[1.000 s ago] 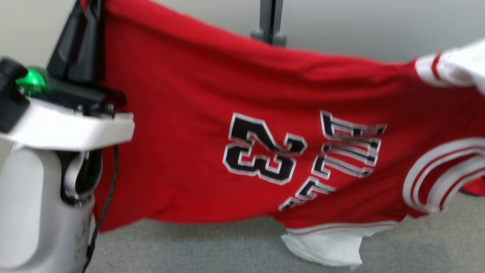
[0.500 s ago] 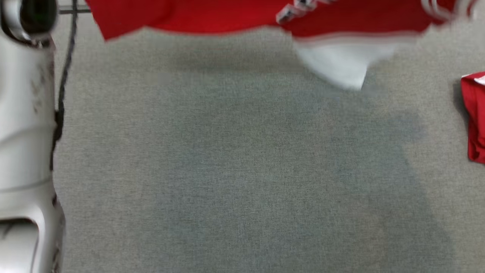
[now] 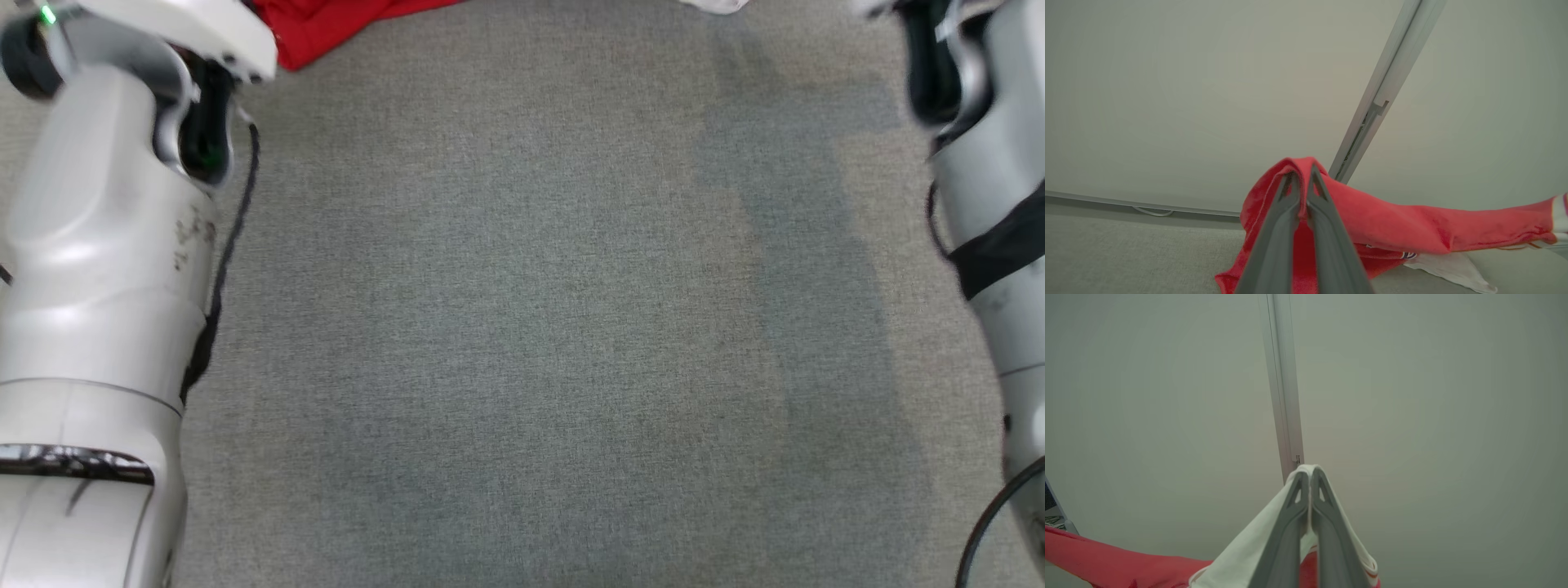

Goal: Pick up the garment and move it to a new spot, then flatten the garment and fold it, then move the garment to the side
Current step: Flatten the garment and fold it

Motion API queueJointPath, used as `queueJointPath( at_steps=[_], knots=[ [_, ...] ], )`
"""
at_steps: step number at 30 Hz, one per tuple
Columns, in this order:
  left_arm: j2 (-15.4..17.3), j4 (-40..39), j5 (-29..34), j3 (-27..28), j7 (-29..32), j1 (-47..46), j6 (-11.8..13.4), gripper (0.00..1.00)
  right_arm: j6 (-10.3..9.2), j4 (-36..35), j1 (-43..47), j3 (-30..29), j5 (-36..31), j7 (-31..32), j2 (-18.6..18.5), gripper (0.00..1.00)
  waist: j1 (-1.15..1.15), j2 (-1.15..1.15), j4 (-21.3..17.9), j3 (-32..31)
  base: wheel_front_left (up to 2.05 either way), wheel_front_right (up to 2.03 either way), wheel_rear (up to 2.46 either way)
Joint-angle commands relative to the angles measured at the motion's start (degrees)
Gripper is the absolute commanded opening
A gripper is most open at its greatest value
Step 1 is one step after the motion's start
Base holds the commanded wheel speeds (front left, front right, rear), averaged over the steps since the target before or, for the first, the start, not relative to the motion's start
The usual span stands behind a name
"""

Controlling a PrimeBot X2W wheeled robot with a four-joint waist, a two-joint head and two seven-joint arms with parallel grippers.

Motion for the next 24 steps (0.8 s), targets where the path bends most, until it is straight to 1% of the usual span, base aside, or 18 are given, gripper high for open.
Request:
queueJointPath(
  at_steps=[1,3,4,5,6,10,11,13,17,20,24],
  knots=[
    [-0.05,0.95,-1.04,-0.42,-0.57,0.44,-0.07,0.0,-0.08,1.3,0.75,0.58,0.45,-0.42,0.55,0.0,0.0,0.0,-0.42,0.85,0.0,0.0,0.0],
    [-0.48,2.9,-2.76,-1.47,-1.13,1.79,-0.09,0.0,-0.07,3.41,2.03,0.83,1.4,-0.63,1.24,0.0,0.0,0.0,-0.59,1.26,0.0,0.0,0.0],
    [-0.64,3.43,-3.94,-1.72,-1.47,2.33,-0.1,0.0,-0.07,3.36,2.42,1.02,1.61,-0.66,1.31,0.0,0.0,0.0,-0.67,1.59,0.0,0.0,0.0],
    [-0.63,3.55,-5.2,-2.91,-2.11,3.48,-0.1,0.0,-0.07,1.67,4.63,0.37,2.17,-0.68,1.14,0.0,0.0,0.0,-0.67,1.67,0.0,0.0,0.0],
    [-0.43,3.41,-6.2,-2.95,-2.42,4.14,-0.1,0.0,-0.07,0.34,6.04,-0.21,2.46,-0.7,1.12,0.0,0.0,0.0,-0.64,1.52,0.0,0.0,0.0],
    [0.01,0.77,-7.73,-3.98,-2.95,8.34,-0.1,0.0,-0.05,-7.09,13.87,-2.9,2.2,-0.71,-0.02,0.0,0.0,0.0,-0.01,-0.07,0.0,0.0,0.0],
    [0.07,-0.68,-7.25,-4.1,-2.98,9.91,-0.1,0.0,-0.06,-9.08,16.85,-3.7,2.26,-0.7,-0.18,0.0,0.0,0.0,0.36,-0.88,0.0,0.0,0.0],
    [0.23,-3.73,-7.46,-2.61,-2.97,13.85,-0.08,0.0,-0.05,-13.74,22.9,-5.62,2.29,-0.66,-0.39,0.0,0.0,0.0,0.63,-2.23,0.0,0.0,0.0],
    [0.62,-10.44,-4.86,0.05,-2.99,24.13,-0.09,0.0,-0.06,-22.74,36.73,-8.11,2.14,-0.65,0.47,0.0,0.0,0.0,0.09,-5.93,0.0,0.0,0.0],
    [-0.05,-13.79,-3.12,0.05,-3.0,32.5,-0.1,0.0,-0.06,-28.64,46.88,-8.93,1.79,-0.67,0.72,0.0,0.0,0.0,0.11,-8.91,0.0,0.0,0.0],
    [-0.56,-18.23,-1.62,0.53,-3.01,41.4,0.19,0.0,-0.06,-35.85,59.25,-11.2,1.16,-0.67,1.53,0.0,0.0,0.0,0.94,-12.53,0.0,0.0,0.0]
  ],
)
